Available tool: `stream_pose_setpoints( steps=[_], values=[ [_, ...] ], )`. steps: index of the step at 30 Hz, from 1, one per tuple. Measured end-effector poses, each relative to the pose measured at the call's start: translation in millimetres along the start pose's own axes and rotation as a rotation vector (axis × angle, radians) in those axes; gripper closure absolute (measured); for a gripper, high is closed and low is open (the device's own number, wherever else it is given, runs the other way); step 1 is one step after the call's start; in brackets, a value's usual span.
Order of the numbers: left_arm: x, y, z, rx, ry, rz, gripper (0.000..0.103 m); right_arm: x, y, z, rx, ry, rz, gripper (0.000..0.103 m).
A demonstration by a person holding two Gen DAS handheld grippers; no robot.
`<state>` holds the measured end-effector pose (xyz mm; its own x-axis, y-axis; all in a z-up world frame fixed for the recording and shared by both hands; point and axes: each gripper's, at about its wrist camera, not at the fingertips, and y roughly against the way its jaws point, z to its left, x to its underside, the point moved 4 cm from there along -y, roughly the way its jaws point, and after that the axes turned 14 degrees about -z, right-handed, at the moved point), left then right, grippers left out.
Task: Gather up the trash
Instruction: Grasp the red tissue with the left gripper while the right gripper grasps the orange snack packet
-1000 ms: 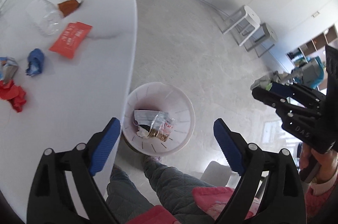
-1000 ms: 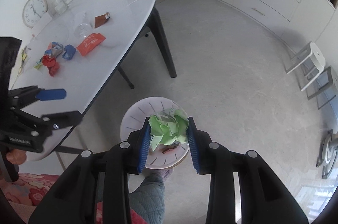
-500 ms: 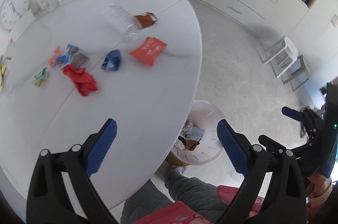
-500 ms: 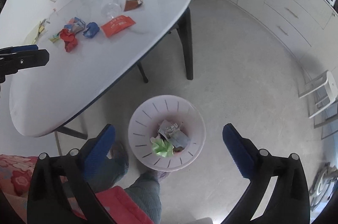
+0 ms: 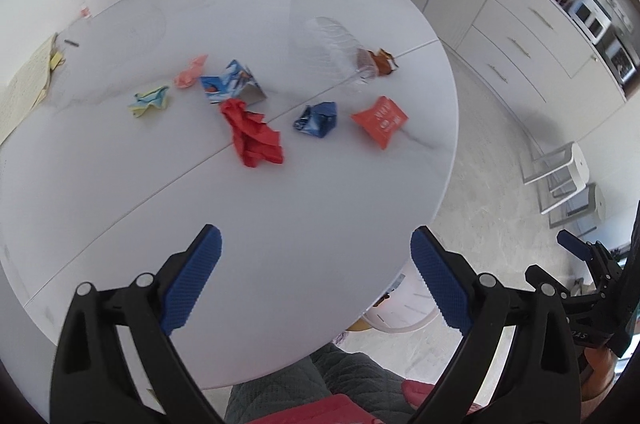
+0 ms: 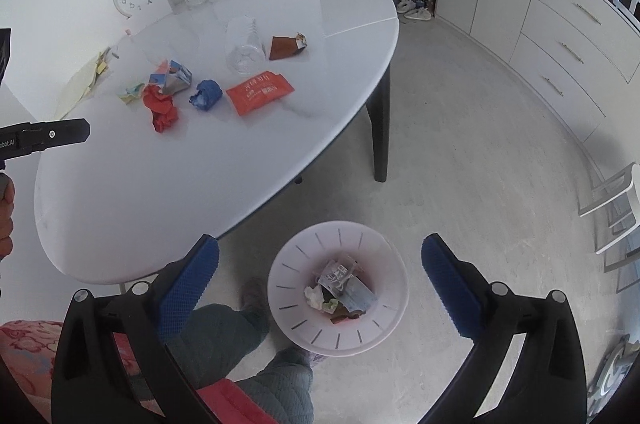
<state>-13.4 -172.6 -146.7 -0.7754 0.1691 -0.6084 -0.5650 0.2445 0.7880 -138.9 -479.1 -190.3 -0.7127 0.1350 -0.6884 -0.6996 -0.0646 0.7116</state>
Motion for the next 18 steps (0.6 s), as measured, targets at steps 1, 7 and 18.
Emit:
stream_pose_setpoints(
  steps=[1,7,18],
  values=[
    [-1.3,-1.8,5.8,-0.005,0.008,0.003,0.012,-3.3,-1.8,2.7,-0.002,0.001,-0.003,0.002],
    [-13.7,-26.8,30.3,-0.018,0.050,0.024,0.012,-20.6,-14.0,16.8,0.017,0.003,-0.013,0.002],
    [-43.6,-114.7,69.3,-0.105,0.138,0.094,0.012,-61.7,-51.1,45.2,0.012,-0.036,-0.035,0.002]
  ],
)
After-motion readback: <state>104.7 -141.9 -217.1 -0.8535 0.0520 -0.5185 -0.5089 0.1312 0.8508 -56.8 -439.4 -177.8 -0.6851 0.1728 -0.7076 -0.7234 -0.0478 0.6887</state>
